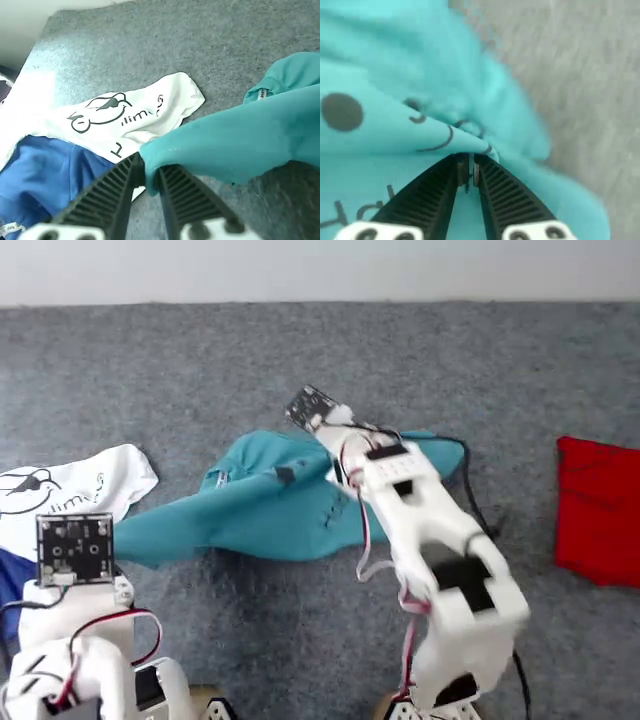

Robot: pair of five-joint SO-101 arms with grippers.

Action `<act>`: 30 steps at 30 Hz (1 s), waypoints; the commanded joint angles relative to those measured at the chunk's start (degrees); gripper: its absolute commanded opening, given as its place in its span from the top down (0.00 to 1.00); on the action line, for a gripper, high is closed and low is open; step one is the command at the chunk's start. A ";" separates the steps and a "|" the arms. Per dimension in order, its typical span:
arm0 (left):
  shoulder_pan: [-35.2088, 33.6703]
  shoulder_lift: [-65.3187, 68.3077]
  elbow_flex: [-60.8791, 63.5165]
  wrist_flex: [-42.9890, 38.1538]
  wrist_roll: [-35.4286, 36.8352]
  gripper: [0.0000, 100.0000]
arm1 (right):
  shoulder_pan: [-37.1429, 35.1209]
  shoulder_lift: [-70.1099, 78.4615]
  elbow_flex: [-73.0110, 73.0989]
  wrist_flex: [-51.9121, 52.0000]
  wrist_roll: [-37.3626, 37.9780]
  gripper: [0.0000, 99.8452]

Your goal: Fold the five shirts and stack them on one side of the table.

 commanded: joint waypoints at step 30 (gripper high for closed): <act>-0.26 -2.64 1.71 -0.44 -0.44 0.99 | -2.95 7.08 -44.04 49.89 1.05 0.99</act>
